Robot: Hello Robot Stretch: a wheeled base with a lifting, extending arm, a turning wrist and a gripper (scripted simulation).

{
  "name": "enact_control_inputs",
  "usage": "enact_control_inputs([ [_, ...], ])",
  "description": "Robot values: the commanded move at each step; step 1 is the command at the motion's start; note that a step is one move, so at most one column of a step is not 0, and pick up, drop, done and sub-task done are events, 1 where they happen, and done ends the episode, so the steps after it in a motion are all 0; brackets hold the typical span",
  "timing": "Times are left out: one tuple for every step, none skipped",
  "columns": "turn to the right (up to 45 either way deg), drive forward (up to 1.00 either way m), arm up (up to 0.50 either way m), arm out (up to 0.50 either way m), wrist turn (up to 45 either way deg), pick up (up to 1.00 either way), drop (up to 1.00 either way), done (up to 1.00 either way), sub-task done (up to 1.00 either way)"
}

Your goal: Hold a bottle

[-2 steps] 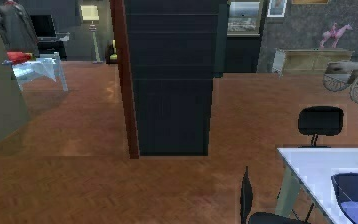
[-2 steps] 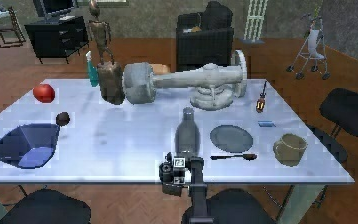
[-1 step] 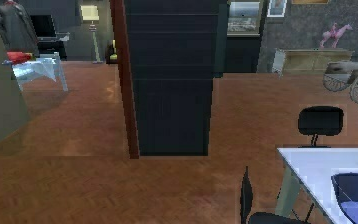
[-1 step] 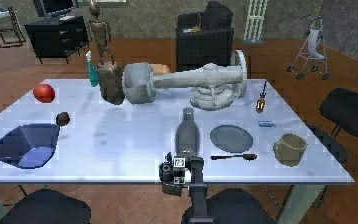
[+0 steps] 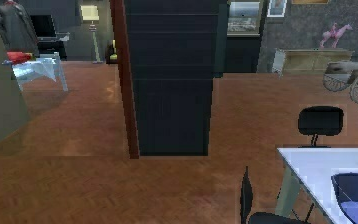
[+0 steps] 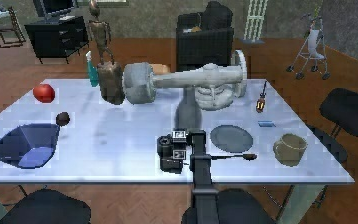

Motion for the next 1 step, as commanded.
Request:
enact_control_inputs([
  [0.0, 0.0, 0.0, 0.0, 0.0, 0.0, 0.0, 1.0, 0.0],
])
